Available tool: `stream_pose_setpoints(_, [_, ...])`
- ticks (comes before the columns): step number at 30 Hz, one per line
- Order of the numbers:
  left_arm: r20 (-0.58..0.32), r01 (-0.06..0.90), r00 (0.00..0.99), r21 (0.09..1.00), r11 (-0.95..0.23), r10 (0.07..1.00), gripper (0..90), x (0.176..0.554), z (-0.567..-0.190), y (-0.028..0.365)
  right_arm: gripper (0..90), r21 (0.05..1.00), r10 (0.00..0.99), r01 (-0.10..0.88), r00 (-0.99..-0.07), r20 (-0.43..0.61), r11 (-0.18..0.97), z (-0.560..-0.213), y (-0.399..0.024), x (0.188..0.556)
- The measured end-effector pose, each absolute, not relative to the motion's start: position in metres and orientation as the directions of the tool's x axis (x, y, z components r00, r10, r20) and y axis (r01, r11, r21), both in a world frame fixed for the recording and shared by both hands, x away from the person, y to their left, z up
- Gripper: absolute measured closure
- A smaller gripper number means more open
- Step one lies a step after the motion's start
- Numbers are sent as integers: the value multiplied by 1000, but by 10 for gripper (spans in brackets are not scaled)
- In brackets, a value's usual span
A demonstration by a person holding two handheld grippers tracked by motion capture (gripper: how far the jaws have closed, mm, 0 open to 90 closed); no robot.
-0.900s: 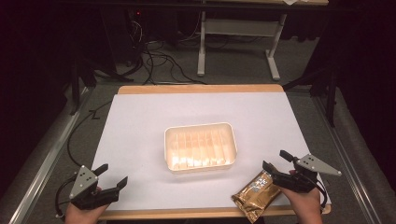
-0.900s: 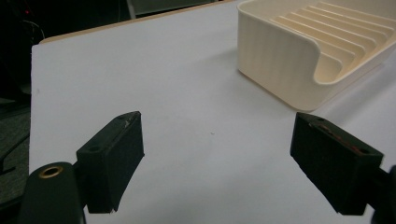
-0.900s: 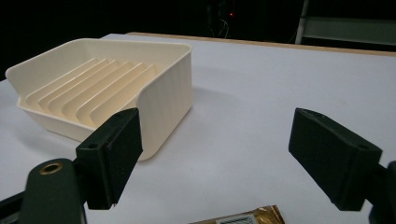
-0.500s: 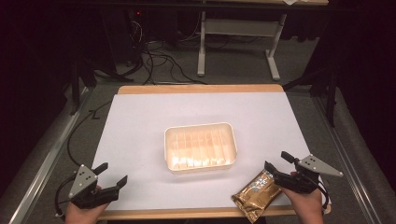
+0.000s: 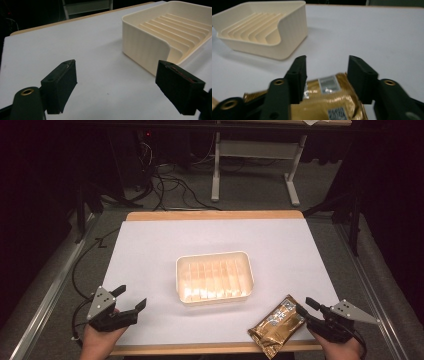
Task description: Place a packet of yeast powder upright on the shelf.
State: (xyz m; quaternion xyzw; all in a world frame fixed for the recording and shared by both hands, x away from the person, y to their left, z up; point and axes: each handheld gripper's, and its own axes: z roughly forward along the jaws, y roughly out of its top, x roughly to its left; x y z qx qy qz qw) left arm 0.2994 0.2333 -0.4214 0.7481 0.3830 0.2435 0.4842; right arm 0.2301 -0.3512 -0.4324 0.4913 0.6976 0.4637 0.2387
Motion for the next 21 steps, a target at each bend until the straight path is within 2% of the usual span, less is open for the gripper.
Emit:
stream_pose_setpoints(4, [-11,323,612,916,-238,791,178,310,-420,220,824,848,907,518,-402,124,114,-440,-357,213])
stream_pose_setpoints(7, [-14,316,627,919,-237,779,179,317,-420,211,899,834,906,538,-404,128,122,-444,-359,204])
stream_pose_setpoints(14, [-12,307,646,920,-245,763,179,324,-419,203,900,783,897,612,-399,187,109,-456,-362,195])
stream_pose_setpoints(15, [-11,306,645,920,-245,764,179,323,-419,203,900,749,889,648,-415,194,139,-462,-358,198])
stream_pose_setpoints(21, [-9,305,627,923,-235,779,179,318,-417,213,900,702,867,680,-463,186,213,-469,-341,208])
